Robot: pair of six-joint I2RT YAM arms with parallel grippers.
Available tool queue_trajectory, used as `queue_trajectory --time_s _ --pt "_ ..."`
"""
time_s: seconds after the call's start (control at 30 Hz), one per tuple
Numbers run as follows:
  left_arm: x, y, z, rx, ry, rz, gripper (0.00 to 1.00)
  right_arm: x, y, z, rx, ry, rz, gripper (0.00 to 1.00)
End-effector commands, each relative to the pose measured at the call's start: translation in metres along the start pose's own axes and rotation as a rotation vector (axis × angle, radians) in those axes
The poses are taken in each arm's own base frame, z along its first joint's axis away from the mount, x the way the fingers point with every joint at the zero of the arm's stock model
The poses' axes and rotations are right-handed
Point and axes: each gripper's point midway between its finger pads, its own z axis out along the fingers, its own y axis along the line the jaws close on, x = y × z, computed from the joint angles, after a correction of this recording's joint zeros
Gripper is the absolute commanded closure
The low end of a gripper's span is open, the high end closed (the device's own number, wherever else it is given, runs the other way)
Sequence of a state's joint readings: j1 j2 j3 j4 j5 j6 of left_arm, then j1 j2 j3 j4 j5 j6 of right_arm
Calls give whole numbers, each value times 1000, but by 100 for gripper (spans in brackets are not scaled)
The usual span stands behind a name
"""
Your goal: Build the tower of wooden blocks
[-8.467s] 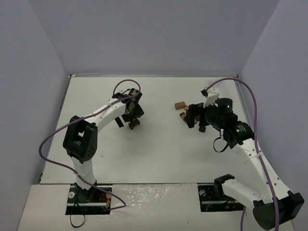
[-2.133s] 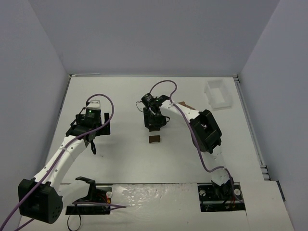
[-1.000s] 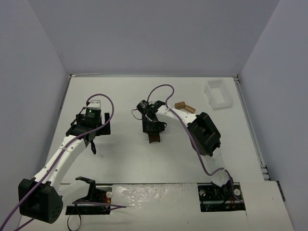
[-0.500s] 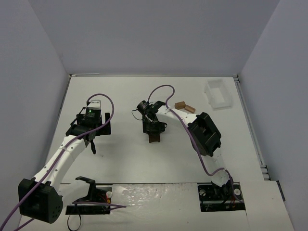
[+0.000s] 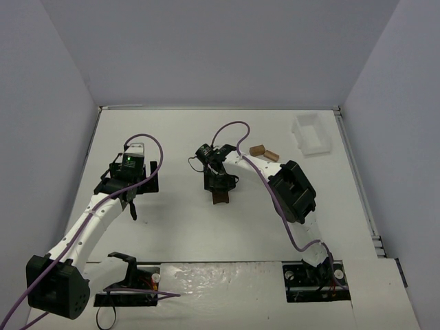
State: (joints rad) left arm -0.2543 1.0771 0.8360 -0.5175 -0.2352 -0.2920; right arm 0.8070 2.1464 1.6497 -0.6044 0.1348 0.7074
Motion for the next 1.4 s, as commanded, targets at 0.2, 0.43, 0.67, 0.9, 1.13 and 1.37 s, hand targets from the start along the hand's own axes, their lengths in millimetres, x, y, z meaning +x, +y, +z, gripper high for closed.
queue_trajectory --time_s 0.2,0.43,0.67,0.9,1.13,1.37 --pt "-33 -4 -12 22 -98 -28 3 -9 -7 -37 15 -50 0 25" --pt "-32 -3 -11 19 -95 -26 3 -25 0 -59 -37 -96 4 6" --pt "-32 -3 -10 16 -93 -25 3 -67 -38 -102 -16 -248 87 0" --pt "-31 -5 -11 28 -91 -23 3 -93 -112 -123 62 -338 138 0" --pt "-30 -7 -11 42 -83 -20 3 -102 -140 -113 17 -357 82 6" --pt "-29 -9 -13 54 -84 -16 3 -133 -161 -92 7 -363 9 5"
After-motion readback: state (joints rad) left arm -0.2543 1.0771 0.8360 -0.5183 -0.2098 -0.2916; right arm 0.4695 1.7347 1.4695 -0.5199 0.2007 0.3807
